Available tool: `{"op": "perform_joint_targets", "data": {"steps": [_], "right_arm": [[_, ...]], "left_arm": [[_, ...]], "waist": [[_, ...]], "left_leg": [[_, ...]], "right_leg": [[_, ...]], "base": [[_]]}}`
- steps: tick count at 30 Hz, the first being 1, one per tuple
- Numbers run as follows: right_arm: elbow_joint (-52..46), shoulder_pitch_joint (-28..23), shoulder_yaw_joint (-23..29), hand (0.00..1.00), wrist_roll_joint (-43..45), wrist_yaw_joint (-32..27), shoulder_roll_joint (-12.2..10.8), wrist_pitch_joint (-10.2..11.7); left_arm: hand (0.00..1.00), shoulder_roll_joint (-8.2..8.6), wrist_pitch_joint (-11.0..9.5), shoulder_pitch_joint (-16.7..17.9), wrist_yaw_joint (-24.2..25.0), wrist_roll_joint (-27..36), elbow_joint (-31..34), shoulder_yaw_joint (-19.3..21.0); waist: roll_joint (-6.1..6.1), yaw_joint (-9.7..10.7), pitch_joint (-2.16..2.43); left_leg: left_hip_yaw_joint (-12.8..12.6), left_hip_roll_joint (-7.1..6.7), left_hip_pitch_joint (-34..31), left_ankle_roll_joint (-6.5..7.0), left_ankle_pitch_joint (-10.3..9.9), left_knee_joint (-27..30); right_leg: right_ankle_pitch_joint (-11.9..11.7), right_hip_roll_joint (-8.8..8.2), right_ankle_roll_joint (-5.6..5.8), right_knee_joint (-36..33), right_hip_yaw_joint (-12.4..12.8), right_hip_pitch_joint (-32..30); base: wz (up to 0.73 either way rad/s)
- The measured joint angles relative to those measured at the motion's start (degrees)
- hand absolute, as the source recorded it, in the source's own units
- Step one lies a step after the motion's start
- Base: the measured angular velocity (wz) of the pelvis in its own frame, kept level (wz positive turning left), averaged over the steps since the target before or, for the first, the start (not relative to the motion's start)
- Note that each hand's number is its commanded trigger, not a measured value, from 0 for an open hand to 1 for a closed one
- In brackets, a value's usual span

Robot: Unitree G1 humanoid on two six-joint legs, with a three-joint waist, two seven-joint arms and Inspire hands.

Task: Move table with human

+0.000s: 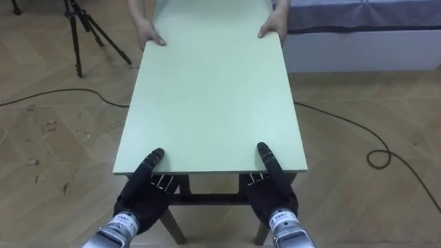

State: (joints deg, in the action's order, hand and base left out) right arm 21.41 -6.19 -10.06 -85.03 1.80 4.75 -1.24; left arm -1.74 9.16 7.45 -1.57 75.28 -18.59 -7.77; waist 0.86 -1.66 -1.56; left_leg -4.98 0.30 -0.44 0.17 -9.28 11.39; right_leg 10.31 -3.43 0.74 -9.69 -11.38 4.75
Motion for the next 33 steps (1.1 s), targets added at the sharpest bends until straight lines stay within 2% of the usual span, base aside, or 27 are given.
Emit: {"op": "perform_joint_targets", "data": {"steps": [5, 9, 13, 22, 25, 29, 33], "right_arm": [[-1.1, 0.0, 0.0, 1.0, 0.4, 0.0, 0.1, 0.7], [-2.7, 0.3, 0.0, 1.0, 1.4, 0.2, 0.0, 1.0], [-2.7, 0.8, 0.0, 1.0, 1.8, 1.3, -0.1, 1.6], [-4.4, 0.1, 0.2, 1.0, 2.1, 4.2, -0.3, 1.9], [-4.9, -1.1, 0.6, 1.0, 1.8, 4.5, -0.3, 2.4], [-7.1, -3.5, 0.1, 1.0, 2.0, 4.8, -0.3, 2.4], [-9.5, -5.4, -0.1, 1.0, 2.1, 4.8, -0.5, 2.5]], "left_arm": [[1.0, 0.63, -0.7, 0.0, 1.0, 0.0, 0.0, 0.0], [1.0, 0.7, -1.9, -0.7, 2.6, 0.0, 0.0, 0.0], [1.0, 0.7, -2.2, -1.2, 3.9, 0.0, 0.0, 0.1], [1.0, 0.83, -2.0, -1.5, 4.4, 0.2, 0.2, 0.2], [1.0, 0.87, -1.8, 0.1, 4.6, -1.3, 2.5, -0.4], [1.0, 0.74, -2.0, 3.7, 4.7, -3.5, 6.7, -0.4], [1.0, 0.72, -2.0, 5.7, 5.0, -3.6, 8.9, -0.6]], "waist": [[0.07, -0.1, 0.06], [0.32, -0.2, 0.21], [0.35, -0.2, 0.27], [0.07, 1.6, 0.45], [0.3, 1.2, 0.62], [0.96, 0.3, 1.06], [0.98, -0.1, 1.13]], "left_leg": [[0.0, -0.02, 0.3, 0.0, 0.0, 0.0], [-0.1, 0.0, 0.7, 0.0, 0.0, 0.0], [-0.2, 0.0, 1.2, 0.0, 0.0, -0.1], [-0.5, 0.05, 1.1, 0.0, 0.0, -0.1], [-0.5, 0.11, 0.9, 0.0, 0.0, -0.2], [-0.5, 0.11, 0.5, 0.0, 0.0, -0.3], [-0.4, 0.03, 0.6, 0.0, 0.0, -0.3]], "right_leg": [[0.0, -0.02, 0.0, 0.0, 0.0, 0.2], [0.0, -0.01, 0.0, 0.0, 0.0, 0.6], [0.0, -0.03, 0.0, 0.0, 0.1, 1.0], [0.0, -0.01, 0.01, -0.1, 0.2, 0.8], [0.0, 0.04, 0.01, -0.1, 0.2, 0.5], [0.0, 0.06, 0.01, -0.1, 0.2, 0.0], [0.0, -0.02, 0.01, -0.1, 0.2, 0.1]], "base": [[0.0], [0.0], [0.0], [-0.02], [0.0], [0.0], [0.0]]}}
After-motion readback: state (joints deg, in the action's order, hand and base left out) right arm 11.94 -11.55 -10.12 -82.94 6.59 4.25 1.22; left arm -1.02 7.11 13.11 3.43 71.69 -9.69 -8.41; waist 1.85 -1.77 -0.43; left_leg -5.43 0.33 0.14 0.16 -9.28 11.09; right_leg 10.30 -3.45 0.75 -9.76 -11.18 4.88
